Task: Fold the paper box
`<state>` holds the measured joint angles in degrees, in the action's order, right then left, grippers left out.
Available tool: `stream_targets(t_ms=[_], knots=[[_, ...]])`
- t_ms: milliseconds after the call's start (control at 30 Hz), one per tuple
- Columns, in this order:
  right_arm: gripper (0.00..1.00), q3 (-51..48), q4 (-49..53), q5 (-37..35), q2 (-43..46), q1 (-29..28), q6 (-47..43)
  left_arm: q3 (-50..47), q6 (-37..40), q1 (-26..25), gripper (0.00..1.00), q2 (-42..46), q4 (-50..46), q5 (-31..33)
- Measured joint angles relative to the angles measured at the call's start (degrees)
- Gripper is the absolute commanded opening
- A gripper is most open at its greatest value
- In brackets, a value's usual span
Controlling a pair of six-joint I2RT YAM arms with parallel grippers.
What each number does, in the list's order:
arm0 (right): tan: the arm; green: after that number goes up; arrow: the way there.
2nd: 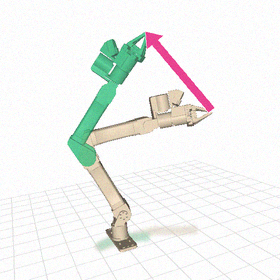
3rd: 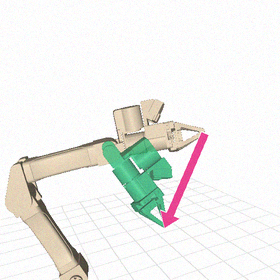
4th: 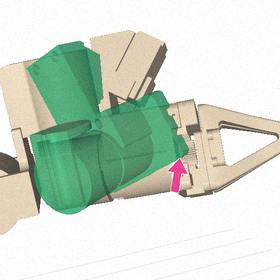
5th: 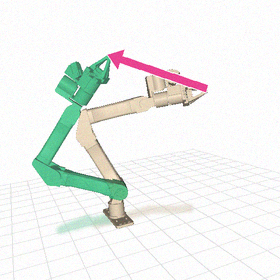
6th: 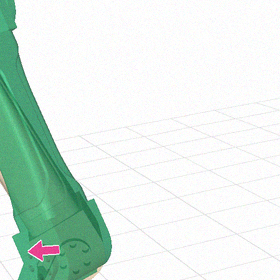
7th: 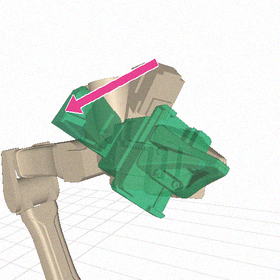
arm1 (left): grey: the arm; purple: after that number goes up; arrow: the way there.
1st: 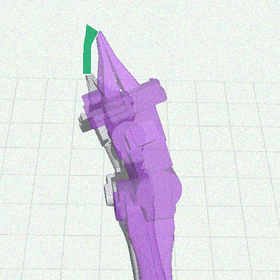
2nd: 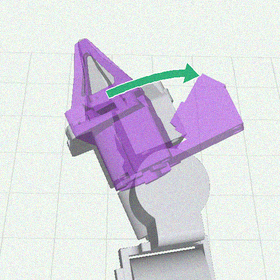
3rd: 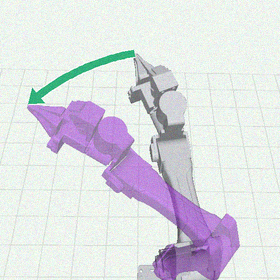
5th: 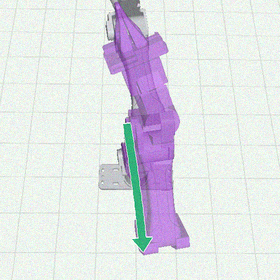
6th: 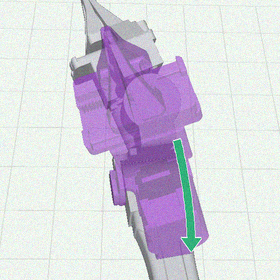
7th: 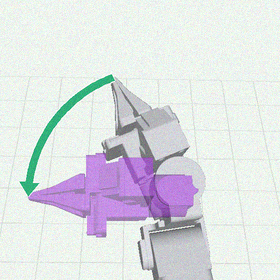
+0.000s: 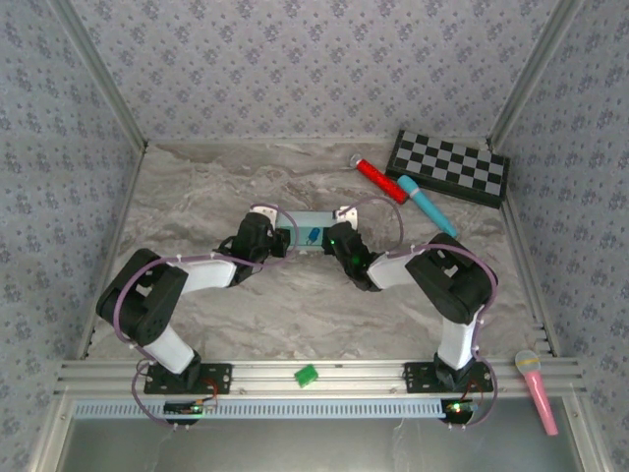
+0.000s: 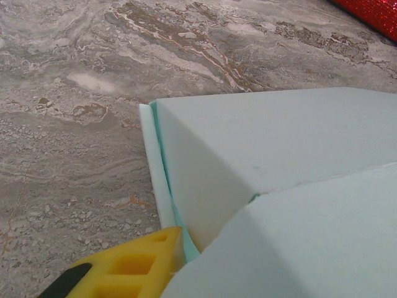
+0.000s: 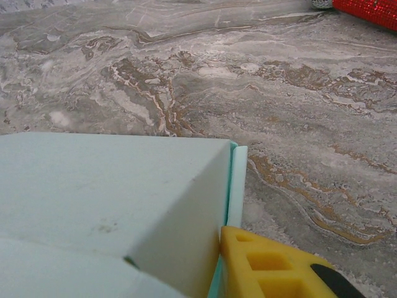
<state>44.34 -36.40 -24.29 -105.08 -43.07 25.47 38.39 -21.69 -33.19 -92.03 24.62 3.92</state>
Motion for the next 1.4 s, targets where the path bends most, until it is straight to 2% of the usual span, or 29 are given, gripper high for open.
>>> stream_targets(t_ms=[433,667,967,1400], knots=[[0.43,-1.2,1.5,-0.6,1.1,0.0,-1.5,-1.7,0.4,0.0,0.42,1.5,0.0,0.4],[0.49,-1.9,1.8,-1.3,2.0,0.0,-1.5,-2.3,0.9,0.0,0.49,1.6,0.0,0.4],[0.54,-3.9,1.9,-1.4,4.0,-0.2,-2.0,-4.1,3.2,-0.3,0.59,4.4,0.7,0.4],[0.54,-10.1,3.6,-1.5,11.3,-0.3,-3.5,-11.1,7.5,-0.3,0.60,15.3,-0.9,1.2]])
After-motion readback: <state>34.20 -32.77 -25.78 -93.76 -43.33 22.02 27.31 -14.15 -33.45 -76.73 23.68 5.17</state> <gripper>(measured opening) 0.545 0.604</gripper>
